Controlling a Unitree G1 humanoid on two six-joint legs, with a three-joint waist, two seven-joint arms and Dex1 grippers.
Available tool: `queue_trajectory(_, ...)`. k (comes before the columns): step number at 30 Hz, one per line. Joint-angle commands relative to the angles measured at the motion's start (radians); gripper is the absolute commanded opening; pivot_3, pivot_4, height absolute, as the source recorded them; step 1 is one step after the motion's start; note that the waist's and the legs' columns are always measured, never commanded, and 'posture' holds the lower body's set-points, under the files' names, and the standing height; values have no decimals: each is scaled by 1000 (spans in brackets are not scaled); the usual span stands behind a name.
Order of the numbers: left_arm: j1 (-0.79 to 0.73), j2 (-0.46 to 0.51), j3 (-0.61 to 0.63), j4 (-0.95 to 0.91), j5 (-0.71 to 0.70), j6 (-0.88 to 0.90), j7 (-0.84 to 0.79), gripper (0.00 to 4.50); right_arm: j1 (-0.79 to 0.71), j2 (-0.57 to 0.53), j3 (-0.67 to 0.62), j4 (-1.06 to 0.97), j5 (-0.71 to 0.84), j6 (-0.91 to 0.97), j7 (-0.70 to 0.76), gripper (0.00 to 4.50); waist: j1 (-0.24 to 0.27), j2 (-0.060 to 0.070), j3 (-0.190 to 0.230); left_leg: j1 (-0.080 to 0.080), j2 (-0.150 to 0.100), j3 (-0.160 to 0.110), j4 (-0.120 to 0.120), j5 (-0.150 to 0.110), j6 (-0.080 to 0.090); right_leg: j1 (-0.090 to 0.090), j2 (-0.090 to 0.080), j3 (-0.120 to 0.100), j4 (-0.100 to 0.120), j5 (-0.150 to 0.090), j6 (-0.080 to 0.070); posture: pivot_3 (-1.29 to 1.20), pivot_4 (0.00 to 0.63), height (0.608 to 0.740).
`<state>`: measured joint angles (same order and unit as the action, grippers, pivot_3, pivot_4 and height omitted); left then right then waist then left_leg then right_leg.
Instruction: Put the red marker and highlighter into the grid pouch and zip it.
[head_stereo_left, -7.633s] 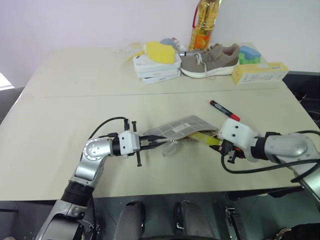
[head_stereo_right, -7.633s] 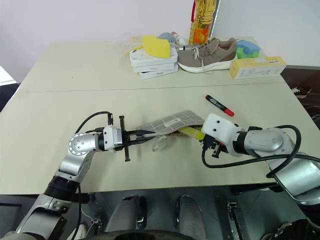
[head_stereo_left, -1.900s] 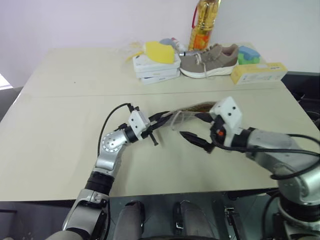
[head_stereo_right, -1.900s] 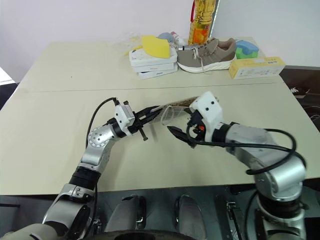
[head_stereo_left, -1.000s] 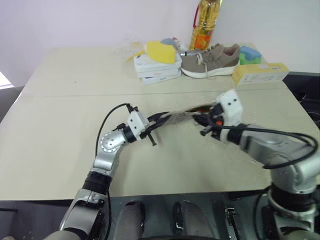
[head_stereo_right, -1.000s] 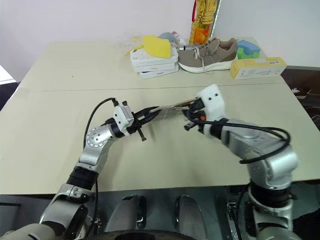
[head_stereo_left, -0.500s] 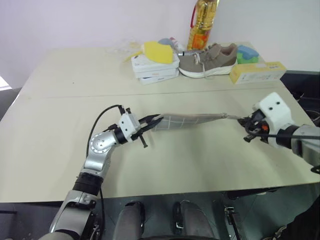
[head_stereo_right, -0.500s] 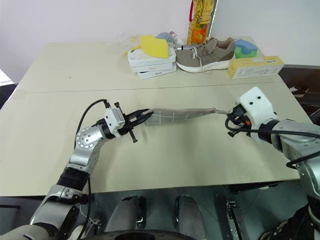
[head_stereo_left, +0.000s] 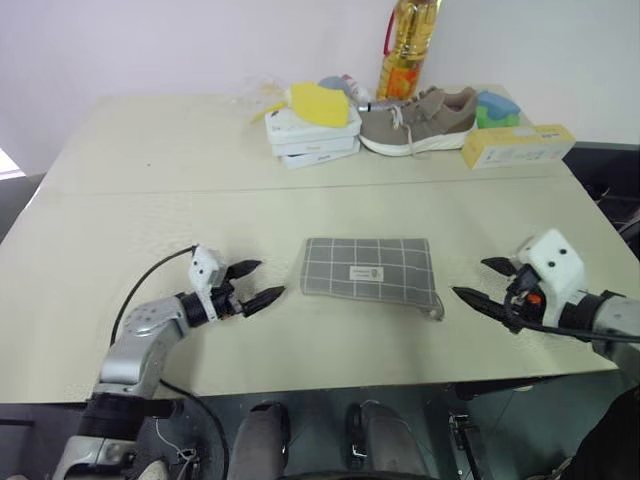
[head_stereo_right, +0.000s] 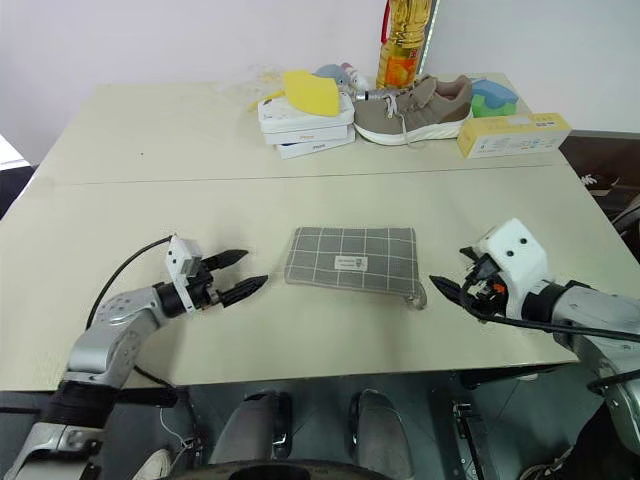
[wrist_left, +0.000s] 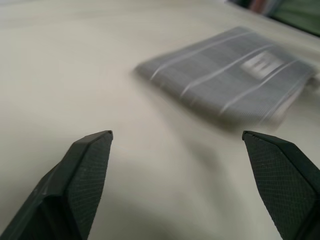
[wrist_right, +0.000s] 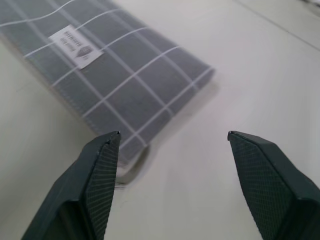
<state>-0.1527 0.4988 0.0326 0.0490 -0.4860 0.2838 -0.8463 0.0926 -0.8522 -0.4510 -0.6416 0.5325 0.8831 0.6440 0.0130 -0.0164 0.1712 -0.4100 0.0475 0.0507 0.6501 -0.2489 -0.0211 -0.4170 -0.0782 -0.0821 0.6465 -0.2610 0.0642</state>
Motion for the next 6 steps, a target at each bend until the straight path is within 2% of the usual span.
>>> queue_trajectory(1,-37,5,70,-8,-2,43,77,4470,-36,49,-36,44,11,-53,-24,3554,0,0,0,0,0,0,0,0,0,0,0,0,0,0,0,0,150,740)
queue_trajectory(6,-74,10,86,24,46,36,129,4470,-54,91,2,55,14,-65,-42,3554,1,0,0,0,0,0,-1,0,0,0,0,0,0,0,0,0,150,740)
